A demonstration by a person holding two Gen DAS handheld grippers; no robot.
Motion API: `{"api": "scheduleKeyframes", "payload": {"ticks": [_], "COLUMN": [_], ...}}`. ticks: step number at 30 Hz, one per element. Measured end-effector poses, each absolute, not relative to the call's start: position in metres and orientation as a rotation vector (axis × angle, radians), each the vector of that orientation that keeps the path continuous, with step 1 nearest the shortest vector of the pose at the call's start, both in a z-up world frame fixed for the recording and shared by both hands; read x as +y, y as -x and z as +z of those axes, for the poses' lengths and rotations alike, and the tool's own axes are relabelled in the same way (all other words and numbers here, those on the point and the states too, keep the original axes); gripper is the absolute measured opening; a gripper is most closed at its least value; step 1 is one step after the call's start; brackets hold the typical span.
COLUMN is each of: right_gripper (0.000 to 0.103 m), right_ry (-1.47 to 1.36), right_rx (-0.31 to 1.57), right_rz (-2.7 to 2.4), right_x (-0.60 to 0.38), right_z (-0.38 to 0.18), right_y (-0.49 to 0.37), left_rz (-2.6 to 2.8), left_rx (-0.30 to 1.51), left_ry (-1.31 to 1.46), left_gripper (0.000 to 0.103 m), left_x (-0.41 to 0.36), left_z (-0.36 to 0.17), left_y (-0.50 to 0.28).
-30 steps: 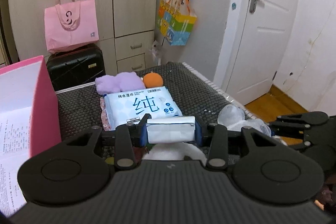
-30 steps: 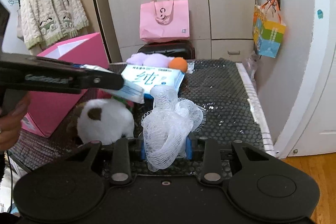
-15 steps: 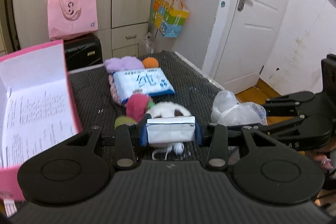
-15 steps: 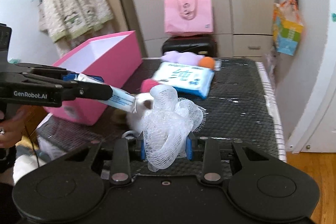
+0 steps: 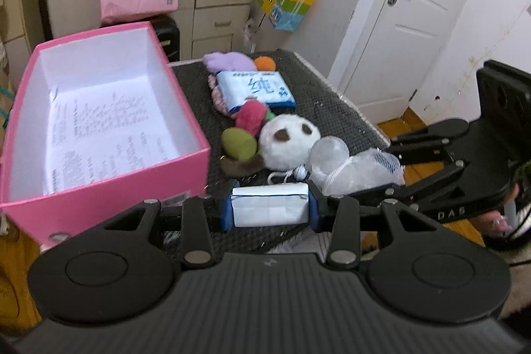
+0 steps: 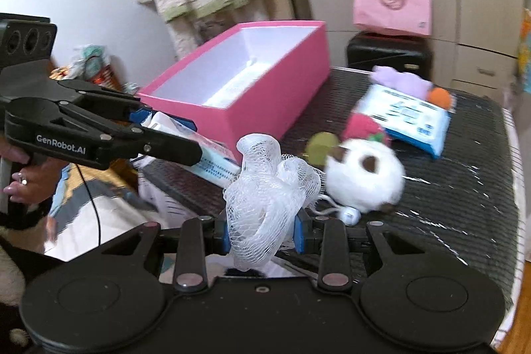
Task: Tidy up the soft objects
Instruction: 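Drop the white pack into the pink box with the left tool while the right tool drops the puff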
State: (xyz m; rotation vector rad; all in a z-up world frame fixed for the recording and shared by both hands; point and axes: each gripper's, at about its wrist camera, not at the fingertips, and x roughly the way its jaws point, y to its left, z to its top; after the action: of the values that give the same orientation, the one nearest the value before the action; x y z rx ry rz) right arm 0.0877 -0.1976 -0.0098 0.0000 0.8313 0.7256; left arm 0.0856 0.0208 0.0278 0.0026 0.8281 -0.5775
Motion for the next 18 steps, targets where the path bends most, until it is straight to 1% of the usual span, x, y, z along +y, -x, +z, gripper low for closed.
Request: {"api": "scheduleKeyframes", "payload": {"ticks": [6,12,18], "right_gripper": [0.038,0.039,0.039], "right_ry": [0.028,0.063,0.042], "right_rx": [0.841,0.768,0.722], "right_rz": [0.819,0.879,0.893], "right_x": [-0.17,-0.144,-0.121], "right_z": [0.012,0.039,0.044], "right_y": [-0.1,-0.117,-0.152], "left_rz": [-0.54,-0.518,-0.476], "left_rx": [0.83,0.734,0.658], "left_ry": [0.009,0.005,0.052], "left_gripper": [0.04,0.04,0.04], "left_x": [0.051,0.075,0.096], "left_z": [0.047,0.071,0.069], "left_y": [-0.084,-0.092,-0.13]}}
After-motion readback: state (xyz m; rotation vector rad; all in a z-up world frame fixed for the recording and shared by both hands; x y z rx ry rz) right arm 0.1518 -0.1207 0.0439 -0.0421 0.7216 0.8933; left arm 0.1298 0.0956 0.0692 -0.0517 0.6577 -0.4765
